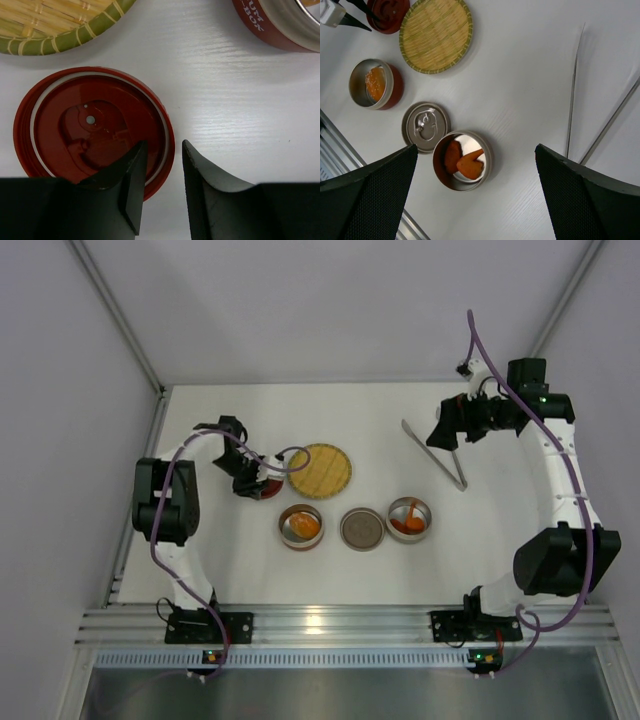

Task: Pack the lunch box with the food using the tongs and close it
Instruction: Pick up the box lid from the center of the board.

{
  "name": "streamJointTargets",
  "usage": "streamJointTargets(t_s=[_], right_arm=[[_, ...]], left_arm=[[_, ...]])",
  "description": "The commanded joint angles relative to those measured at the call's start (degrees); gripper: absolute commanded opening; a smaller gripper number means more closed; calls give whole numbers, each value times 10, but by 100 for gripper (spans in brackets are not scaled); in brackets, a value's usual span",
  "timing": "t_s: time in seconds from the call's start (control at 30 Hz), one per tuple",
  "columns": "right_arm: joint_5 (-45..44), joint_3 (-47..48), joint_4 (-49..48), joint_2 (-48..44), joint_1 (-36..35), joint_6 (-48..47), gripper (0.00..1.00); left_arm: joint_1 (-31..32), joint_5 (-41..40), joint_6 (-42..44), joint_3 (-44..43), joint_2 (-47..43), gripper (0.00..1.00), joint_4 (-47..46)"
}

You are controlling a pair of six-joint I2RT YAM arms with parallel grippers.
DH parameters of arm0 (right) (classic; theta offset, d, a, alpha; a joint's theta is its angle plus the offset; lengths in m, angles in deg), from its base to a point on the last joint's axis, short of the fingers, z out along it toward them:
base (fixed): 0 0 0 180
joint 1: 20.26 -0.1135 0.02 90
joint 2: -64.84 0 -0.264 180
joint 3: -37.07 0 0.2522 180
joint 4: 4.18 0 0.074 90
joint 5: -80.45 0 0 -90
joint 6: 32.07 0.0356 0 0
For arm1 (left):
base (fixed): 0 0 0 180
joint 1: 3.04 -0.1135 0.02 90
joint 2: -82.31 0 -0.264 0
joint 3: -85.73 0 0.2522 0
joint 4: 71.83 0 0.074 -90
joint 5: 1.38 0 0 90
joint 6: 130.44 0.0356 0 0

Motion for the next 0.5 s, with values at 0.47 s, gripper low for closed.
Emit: streamJointTargets(t_s=[0.47], right_arm=[[21,4,1,-22,-3,11,99]], left_arm=[[9,-34,-3,137,-72,30,-84]])
